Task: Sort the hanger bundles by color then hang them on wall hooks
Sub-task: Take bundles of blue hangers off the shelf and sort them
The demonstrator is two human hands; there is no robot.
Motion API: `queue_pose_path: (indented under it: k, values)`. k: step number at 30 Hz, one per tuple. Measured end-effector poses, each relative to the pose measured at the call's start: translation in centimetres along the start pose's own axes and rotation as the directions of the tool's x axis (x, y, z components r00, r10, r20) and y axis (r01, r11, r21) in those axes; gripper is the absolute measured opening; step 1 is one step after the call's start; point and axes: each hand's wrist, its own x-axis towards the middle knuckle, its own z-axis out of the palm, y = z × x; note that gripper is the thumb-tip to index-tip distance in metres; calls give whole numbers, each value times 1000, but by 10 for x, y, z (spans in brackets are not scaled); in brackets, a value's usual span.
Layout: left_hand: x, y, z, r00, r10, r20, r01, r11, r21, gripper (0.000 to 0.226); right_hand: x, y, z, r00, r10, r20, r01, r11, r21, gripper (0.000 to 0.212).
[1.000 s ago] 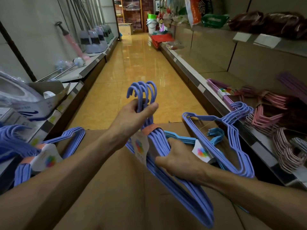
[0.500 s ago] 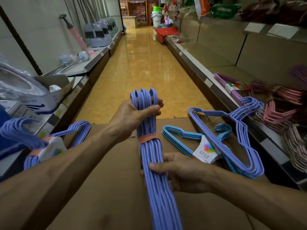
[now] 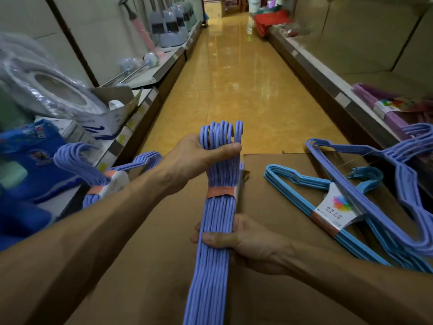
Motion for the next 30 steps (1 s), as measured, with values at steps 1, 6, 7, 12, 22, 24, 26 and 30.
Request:
queue_pose_path:
  k: [1, 6, 7, 12, 22, 24, 26, 30]
  values:
    - [-2, -5, -11, 999, -42, 8, 42, 999, 13, 52, 8, 4, 4, 1000, -8, -13, 8, 1000, 3, 30]
    - [-19, -31, -60, 986, -127, -105, 148, 961, 233, 68, 53, 28, 24, 997, -31, -68, 30, 999, -15, 13]
    - [-23, -35, -68, 981, -132, -143, 167, 949, 268, 72, 64, 32, 30, 997, -39, -71, 36, 998, -46, 12]
    - [-42, -53, -106, 982, -40, -183, 116, 896, 428, 56, 111, 39, 62, 995, -86, -53, 77, 985, -152, 12]
    - [-47, -76, -170, 952, -19, -307, 226, 719, 657, 57, 208, 34, 119, 980, -177, -85, 133, 917, -375, 25]
    - [-48, -82, -182, 953, -53, -299, 253, 683, 685, 66, 223, 35, 127, 981, -183, -73, 144, 920, -364, 29]
    - [-47, -89, -192, 955, -88, -283, 270, 652, 708, 69, 237, 38, 134, 984, -171, -57, 139, 919, -368, 32]
    - [-46, -104, -203, 953, -131, -273, 293, 627, 722, 67, 255, 49, 142, 989, -135, -62, 102, 920, -377, 34]
